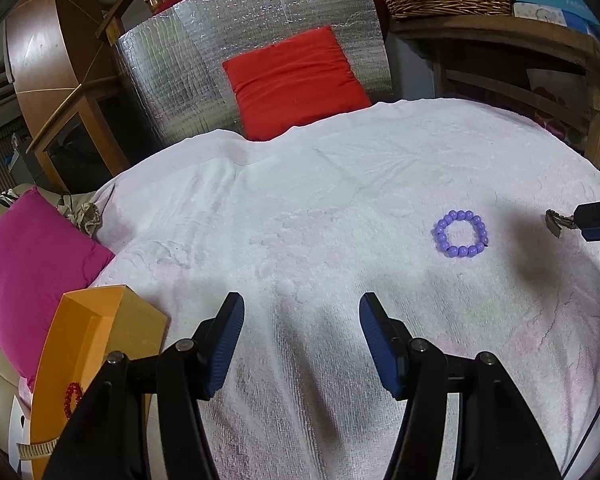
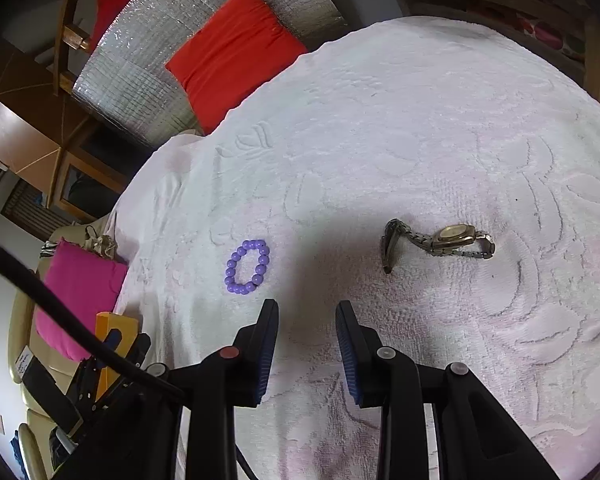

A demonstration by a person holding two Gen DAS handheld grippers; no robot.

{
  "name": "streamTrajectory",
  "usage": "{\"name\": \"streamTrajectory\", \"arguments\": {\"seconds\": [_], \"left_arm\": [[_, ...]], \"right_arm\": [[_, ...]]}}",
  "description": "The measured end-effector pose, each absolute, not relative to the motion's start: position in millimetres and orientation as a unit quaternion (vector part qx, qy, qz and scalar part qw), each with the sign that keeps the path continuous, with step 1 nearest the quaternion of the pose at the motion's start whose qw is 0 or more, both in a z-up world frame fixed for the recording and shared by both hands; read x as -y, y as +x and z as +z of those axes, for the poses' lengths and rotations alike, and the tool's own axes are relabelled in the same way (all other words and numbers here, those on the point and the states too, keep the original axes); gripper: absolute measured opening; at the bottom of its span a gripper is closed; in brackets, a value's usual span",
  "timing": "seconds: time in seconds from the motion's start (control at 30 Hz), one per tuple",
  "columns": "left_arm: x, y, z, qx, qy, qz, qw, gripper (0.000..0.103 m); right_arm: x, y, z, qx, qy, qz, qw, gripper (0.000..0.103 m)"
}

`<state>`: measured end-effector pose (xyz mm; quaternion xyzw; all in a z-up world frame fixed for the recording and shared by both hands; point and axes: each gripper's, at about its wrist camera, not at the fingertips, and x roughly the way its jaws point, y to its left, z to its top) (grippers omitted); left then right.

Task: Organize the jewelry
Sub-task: 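Move both grippers back over the purple bracelet and silver watch, then grasp the silver watch band with the right gripper while the left gripper grasps the purple bead bracelet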

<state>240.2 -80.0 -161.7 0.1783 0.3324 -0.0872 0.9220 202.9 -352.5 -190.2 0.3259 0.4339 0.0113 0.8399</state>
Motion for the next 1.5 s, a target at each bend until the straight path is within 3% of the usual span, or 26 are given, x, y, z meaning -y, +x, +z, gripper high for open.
{"name": "streamTrajectory", "arguments": {"seconds": [1.5], "left_arm": [[122.7, 251.9, -186.1, -0.357, 0.200, -0.109, 0.906, 0.061]], "right_arm": [[426.9, 188.1, -210.8, -0.430, 0.371, -0.043, 0.822, 0.032]]}}
